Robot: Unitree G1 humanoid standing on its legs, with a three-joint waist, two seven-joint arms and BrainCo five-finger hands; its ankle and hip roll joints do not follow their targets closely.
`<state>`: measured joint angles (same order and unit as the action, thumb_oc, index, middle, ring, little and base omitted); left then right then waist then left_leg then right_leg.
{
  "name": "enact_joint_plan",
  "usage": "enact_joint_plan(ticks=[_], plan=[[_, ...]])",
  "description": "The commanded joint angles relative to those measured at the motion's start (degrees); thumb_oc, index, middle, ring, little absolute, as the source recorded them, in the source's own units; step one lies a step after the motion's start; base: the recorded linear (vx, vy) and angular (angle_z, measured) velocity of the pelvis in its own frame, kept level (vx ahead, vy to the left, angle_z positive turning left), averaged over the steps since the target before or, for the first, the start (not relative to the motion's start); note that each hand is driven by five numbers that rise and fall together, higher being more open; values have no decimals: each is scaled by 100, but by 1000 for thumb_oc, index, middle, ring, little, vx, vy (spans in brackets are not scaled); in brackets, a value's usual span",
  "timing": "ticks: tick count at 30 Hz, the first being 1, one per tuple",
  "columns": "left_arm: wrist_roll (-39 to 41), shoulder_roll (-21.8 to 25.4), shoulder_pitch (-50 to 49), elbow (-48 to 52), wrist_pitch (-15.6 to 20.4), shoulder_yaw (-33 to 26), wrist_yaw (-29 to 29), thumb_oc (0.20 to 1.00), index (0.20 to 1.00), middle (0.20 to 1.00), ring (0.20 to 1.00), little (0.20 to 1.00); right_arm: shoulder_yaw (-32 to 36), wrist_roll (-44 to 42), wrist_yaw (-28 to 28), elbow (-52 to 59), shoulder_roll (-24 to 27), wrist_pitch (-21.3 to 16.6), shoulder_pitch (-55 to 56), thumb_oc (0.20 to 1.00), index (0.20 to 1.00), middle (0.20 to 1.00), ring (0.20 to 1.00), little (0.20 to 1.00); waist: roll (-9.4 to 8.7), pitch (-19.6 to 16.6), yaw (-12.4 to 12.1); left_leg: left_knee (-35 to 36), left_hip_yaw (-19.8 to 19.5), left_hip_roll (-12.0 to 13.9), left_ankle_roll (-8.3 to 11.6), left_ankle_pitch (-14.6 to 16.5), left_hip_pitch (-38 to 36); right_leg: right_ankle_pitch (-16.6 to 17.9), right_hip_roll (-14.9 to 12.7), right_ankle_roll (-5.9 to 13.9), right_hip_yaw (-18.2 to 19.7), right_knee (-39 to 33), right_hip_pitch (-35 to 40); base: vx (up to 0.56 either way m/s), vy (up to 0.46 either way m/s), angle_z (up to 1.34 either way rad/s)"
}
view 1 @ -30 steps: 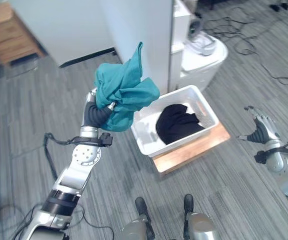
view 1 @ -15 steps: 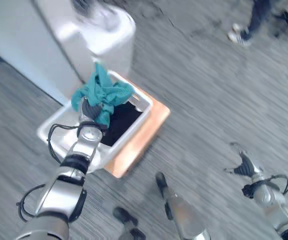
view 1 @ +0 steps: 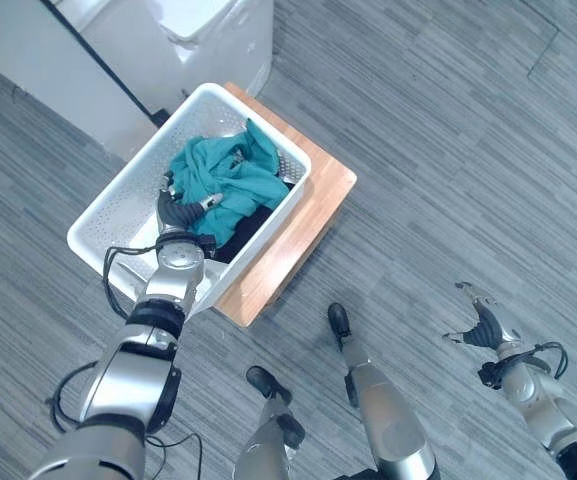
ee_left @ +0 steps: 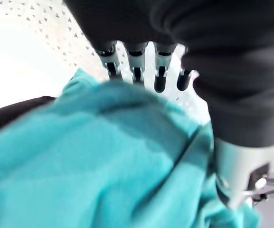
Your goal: Tidy up the quilt and then pick up the clothes from the bed and put them into the laundry hamper.
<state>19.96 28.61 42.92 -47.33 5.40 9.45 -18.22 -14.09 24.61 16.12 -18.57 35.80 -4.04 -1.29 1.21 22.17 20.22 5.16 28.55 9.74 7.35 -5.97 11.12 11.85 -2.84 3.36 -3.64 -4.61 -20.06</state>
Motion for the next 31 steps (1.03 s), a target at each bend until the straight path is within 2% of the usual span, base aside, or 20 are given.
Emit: enact_joint_plan(ticks=[1, 4, 5, 7, 8, 10, 11, 12, 13, 14, 15, 18, 19, 21, 23, 24, 27, 31], plan=[[851, 112, -478, 882, 862, -661, -192, 1000, 1000, 1000, 1000, 1000, 184, -129, 58, -129, -37, -67, 145, 1000, 1000, 1000, 1000, 1000, 6, -227, -211, -42, -265, 574, 515, 216, -1144, -772, -192, 734, -100, 62, 508, 97, -25, 24], [957, 183, -1196, 1669, 1027, -955, -115, 1000, 1000, 1000, 1000, 1000, 157, -21, -108, -345, 20, -36, 248, 1000, 1000, 1000, 1000, 1000, 73, -409, -347, -47, -350, 584, 514, 286, -1481, -888, -222, 691, -221, 34, 970, 77, -40, 31], [933, 240, -1329, 1797, 1065, -1024, -121, 1000, 1000, 1000, 1000, 1000, 143, 27, -163, -411, 29, -31, 264, 1000, 1000, 1000, 1000, 1000, 62, -437, -370, -63, -279, 592, 479, 179, -1511, -814, -215, 629, -268, 76, 1008, 11, -45, 41], [919, 314, -1496, 1963, 1097, -1111, -148, 1000, 1000, 1000, 1000, 1000, 121, 30, -199, -561, 24, 0, 250, 1000, 1000, 1000, 1000, 1000, 89, -513, -429, -64, -289, 594, 488, 194, -1623, -841, -227, 622, -316, 76, 1145, 39, -9, 35], [778, 420, -1972, 2316, 1132, -1334, -147, 1000, 1000, 1000, 1000, 1000, 139, 91, -294, -815, -33, 61, 258, 1000, 1000, 1000, 1000, 1000, 143, -684, -580, -66, -394, 584, 473, 230, -1842, -923, -236, 599, -412, 96, 1460, 97, 17, 35], [709, 423, -2212, 2516, 1175, -1445, -140, 1000, 1000, 1000, 1000, 1000, 140, 113, -301, -925, -64, 81, 253, 1000, 1000, 1000, 1000, 1000, 153, -743, -640, -65, -443, 584, 470, 241, -1917, -953, -247, 594, -470, 100, 1574, 69, 18, 30], [763, 315, -2684, 2834, 1179, -1596, -32, 1000, 1000, 1000, 1000, 1000, 219, 85, -319, -1099, -136, 143, 263, 1000, 1000, 1000, 1000, 1000, 179, -845, -766, -66, -519, 578, 452, 254, -1996, -1007, -264, 584, -548, 120, 1726, 20, 16, 26], [761, 312, -2704, 2850, 1172, -1605, -32, 1000, 1000, 1000, 1000, 1000, 210, 84, -317, -1103, -134, 141, 264, 1000, 1000, 1000, 1000, 1000, 180, -847, -758, -65, -522, 578, 452, 254, -2000, -1007, -264, 584, -551, 117, 1733, 29, 28, 17], [775, 246, -2993, 2936, 1119, -1608, 117, 1000, 1000, 1000, 1000, 1000, 268, -6, -334, -1243, -199, 189, 251, 1000, 1000, 1000, 1000, 1000, 196, -894, -851, -71, -592, 562, 437, 247, -2032, -1024, -283, 576, -586, 133, 1808, 36, 47, 16], [559, 171, -3784, 2957, 857, -1523, 647, 1000, 1000, 1000, 1000, 1000, 397, -241, -460, -1524, -350, 238, 250, 1000, 1000, 1000, 1000, 1000, 218, -992, -1007, -86, -711, 535, 393, 255, -2121, -1058, -341, 563, -690, 145, 2028, 36, 64, 4], [466, 134, -4057, 2943, 764, -1469, 806, 1000, 1000, 1000, 1000, 1000, 436, -323, -503, -1590, -400, 266, 249, 1000, 1000, 1000, 1000, 1000, 227, -1013, -1061, -94, -753, 522, 381, 254, -2138, -1066, -360, 558, -717, 153, 2085, 22, 68, 48], [68, -102, -4661, 2160, 428, -1252, 1237, 1000, 1000, 1000, 1000, 1000, 373, -432, -629, -2026, -538, 275, 108, 1000, 1000, 1000, 1000, 1000, 251, -1064, -1185, -99, -830, 495, 341, 286, -2211, -1093, -439, 554, -829, 176, 2240, 22, 57, 35], [-62, -278, -4782, 1569, 268, -1197, 1325, 1000, 1000, 1000, 1000, 1000, 329, -445, -669, -2162, -573, 294, 20, 1000, 1000, 1000, 1000, 1000, 257, -1085, -1219, -95, -847, 476, 323, 293, -2218, -1084, -464, 552, -850, 179, 2272, -3, 73, 12], [-441, -494, -4935, 906, 152, -1087, 1353, 1000, 1000, 1000, 1000, 1000, 277, -525, -725, -2377, -683, 312, -72, 1000, 1000, 1000, 1000, 1000, 260, -1085, -1246, -110, -887, 448, 295, 345, -2266, -1108, -503, 564, -873, 197, 2343, -19, 71, 15], [-1177, -955, -4913, -500, -41, -952, 1177, 1000, 1000, 1000, 1000, 1000, 96, -641, -728, -3016, -1022, 356, -289, 1000, 1000, 1000, 1000, 1000, 228, -1139, -1318, -121, -980, 379, 236, 442, -2272, -1109, -581, 570, -898, 223, 2379, -33, 62, 13], [-1178, -954, -4904, -507, -36, -955, 1176, 1000, 1000, 1000, 1000, 1000, 94, -641, -726, -3022, -1025, 353, -299, 1000, 1000, 1000, 1000, 1000, 225, -1150, -1318, -118, -980, 376, 234, 426, -2249, -1096, -583, 566, -897, 222, 2355, -25, 44, 16], [-1328, -1355, -4915, -1414, -167, -877, 1090, 1000, 1000, 1000, 1000, 1000, -100, -564, -675, -3721, -1330, 479, -412, 1000, 1000, 1000, 1000, 1000, 177, -1231, -1419, -126, -1053, 320, 181, 513, -2247, -1098, -641, 579, -936, 234, 2386, -4, 30, 15], [-1444, -1580, -4931, -1882, -222, -792, 1015, 1000, 1000, 1000, 1000, 1000, -132, -697, -674, -4267, -1652, 567, -358, 1000, 1000, 1000, 1000, 1000, 127, -1302, -1495, -141, -1113, 260, 132, 580, -2262, -1071, -691, 600, -968, 231, 2423, 14, 26, 10]])
